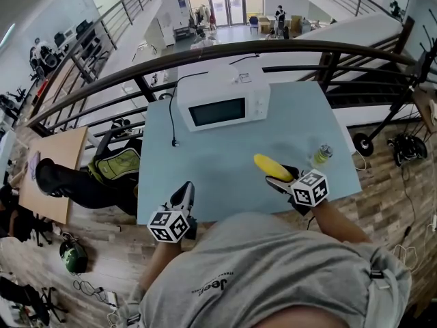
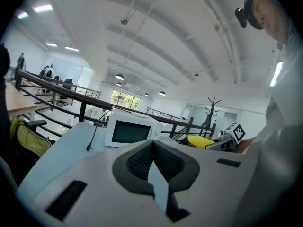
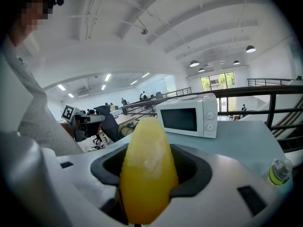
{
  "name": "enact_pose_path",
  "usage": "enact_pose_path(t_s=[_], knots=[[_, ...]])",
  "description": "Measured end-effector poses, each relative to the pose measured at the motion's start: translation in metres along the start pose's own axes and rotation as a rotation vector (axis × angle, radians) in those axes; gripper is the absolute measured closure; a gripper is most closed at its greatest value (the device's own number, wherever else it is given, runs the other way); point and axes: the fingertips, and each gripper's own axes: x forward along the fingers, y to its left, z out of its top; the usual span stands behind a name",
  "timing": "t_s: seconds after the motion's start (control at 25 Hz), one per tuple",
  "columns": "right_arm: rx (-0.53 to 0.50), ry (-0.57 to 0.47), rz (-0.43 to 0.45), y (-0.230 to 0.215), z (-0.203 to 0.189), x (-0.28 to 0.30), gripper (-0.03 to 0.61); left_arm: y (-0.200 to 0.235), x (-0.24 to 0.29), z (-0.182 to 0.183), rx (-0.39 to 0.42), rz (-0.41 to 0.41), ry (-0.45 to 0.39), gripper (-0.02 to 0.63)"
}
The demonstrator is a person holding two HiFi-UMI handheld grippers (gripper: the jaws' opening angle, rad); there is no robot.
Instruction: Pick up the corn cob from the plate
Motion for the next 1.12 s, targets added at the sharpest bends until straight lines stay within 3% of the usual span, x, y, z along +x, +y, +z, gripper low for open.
enact_pose_path(t_s=[1.12], knots=[[-0.041, 0.017, -0.009, -0.011, 0.002, 0.008, 0.322, 0.006, 0.008, 0.002, -0.002, 0.017, -0.001, 0.601]])
